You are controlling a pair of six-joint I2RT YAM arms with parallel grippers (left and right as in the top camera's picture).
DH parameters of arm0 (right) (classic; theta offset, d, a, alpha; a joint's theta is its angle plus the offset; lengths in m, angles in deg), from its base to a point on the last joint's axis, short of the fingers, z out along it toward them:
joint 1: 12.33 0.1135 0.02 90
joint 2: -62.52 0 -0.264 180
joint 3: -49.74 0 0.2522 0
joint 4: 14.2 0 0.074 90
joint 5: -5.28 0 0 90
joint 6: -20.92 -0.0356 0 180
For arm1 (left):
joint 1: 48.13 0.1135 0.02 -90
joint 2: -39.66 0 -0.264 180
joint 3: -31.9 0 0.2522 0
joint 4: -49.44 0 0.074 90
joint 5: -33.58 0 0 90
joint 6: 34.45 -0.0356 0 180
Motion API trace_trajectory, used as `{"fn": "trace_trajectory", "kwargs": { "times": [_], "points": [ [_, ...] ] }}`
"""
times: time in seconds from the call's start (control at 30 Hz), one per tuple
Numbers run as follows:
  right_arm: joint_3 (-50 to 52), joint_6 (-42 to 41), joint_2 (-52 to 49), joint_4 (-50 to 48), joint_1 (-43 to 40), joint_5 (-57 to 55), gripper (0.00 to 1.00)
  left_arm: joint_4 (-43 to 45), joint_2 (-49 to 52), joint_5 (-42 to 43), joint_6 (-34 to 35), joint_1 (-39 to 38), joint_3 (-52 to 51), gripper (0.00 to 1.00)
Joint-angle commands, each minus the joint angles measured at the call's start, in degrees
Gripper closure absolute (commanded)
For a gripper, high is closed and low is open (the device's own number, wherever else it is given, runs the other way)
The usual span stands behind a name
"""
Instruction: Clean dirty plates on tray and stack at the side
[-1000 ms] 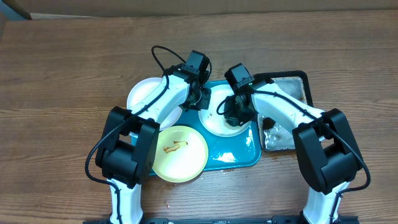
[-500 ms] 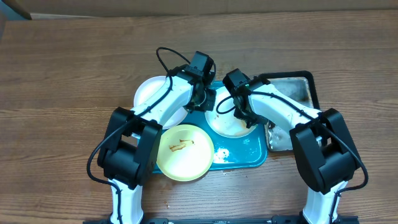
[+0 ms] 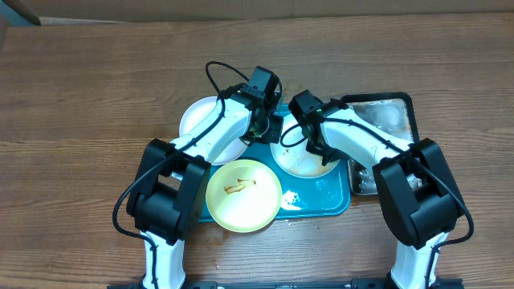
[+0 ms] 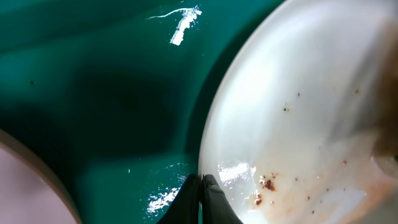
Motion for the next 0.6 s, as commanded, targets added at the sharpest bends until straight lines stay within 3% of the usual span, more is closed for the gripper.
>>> {"fn": "trace_trajectory", "kwargs": {
  "times": [0.0, 0.13, 0.57],
  "points": [
    [5.60, 9.18, -7.54, -3.56, -4.70, 8.61, 0.96, -0.13, -0.70, -3.52, 0.68, 1.03, 1.20, 0.96],
    [5.60, 20.96, -7.54, -8.48, -4.68, 22.40, 0.96, -0.15, -0.70, -3.52, 0.68, 1.03, 1.20, 0.96],
    [5.62, 37.27, -7.54, -10.62, -4.48, 41.48, 0.96, -0.15, -0.70, -3.54, 0.63, 1.03, 1.20, 0.96]
  ]
}}
